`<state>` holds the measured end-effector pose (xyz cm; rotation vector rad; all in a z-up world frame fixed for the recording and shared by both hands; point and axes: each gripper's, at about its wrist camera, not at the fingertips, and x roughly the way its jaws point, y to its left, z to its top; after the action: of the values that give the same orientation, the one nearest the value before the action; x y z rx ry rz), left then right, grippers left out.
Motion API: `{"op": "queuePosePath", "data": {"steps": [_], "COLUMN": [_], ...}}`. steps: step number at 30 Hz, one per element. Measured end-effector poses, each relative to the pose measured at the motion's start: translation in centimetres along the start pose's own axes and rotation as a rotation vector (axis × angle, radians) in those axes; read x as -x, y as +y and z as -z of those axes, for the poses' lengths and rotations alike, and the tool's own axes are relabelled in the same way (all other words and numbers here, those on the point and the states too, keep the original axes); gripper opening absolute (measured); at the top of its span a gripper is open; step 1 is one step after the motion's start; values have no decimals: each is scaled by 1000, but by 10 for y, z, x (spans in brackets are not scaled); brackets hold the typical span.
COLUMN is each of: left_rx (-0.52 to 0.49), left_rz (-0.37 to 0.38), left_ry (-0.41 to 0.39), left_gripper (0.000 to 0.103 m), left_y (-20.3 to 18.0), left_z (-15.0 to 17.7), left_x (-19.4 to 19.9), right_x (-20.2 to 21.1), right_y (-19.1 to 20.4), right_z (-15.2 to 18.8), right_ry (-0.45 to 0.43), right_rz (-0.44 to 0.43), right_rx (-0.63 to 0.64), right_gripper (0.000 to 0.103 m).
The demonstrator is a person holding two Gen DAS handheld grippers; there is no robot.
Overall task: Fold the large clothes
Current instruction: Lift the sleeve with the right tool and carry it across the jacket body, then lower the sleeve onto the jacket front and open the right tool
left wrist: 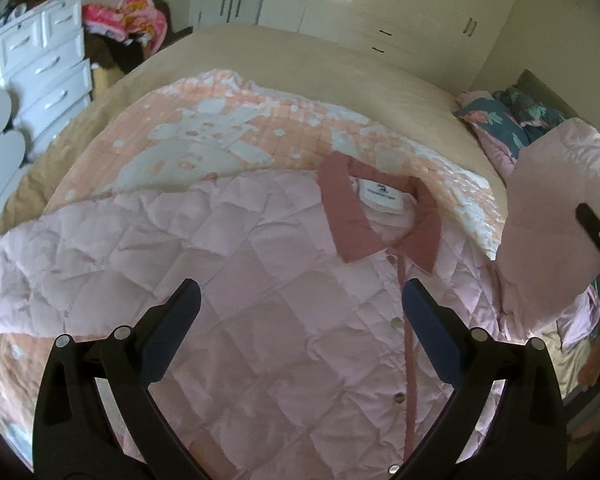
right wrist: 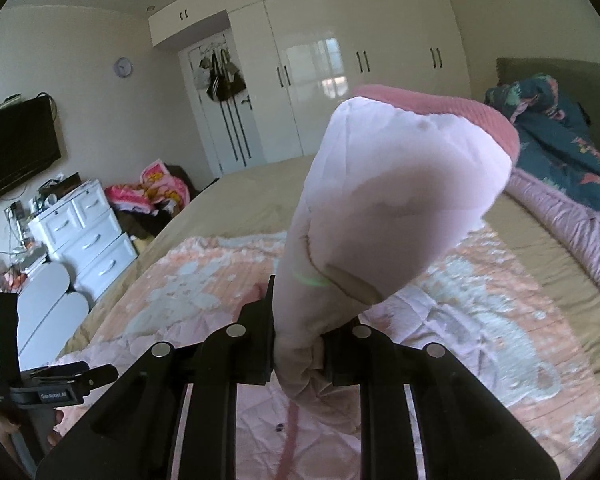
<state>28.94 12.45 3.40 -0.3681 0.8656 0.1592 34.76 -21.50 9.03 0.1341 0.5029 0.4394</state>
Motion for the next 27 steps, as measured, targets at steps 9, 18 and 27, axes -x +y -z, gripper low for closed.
{"op": "queuePosePath", "data": {"steps": [9, 18, 27], "left_rx": [105, 160, 202], "left_rz": [78, 133, 143], "left_ry": [36, 23, 14], "left_gripper": [94, 94, 94], "left_y": [29, 46, 58], "left_z": [15, 19, 24], "left_x": [-12, -13, -13], "right_x": [-31, -59, -94], "right_y": [27, 44, 66], "right_z": [27, 61, 103], "right_ry": [53, 116, 230], "right_rz": [-35, -40, -66], "right_rx": [3, 30, 48], "right_gripper": [18, 19, 25]}}
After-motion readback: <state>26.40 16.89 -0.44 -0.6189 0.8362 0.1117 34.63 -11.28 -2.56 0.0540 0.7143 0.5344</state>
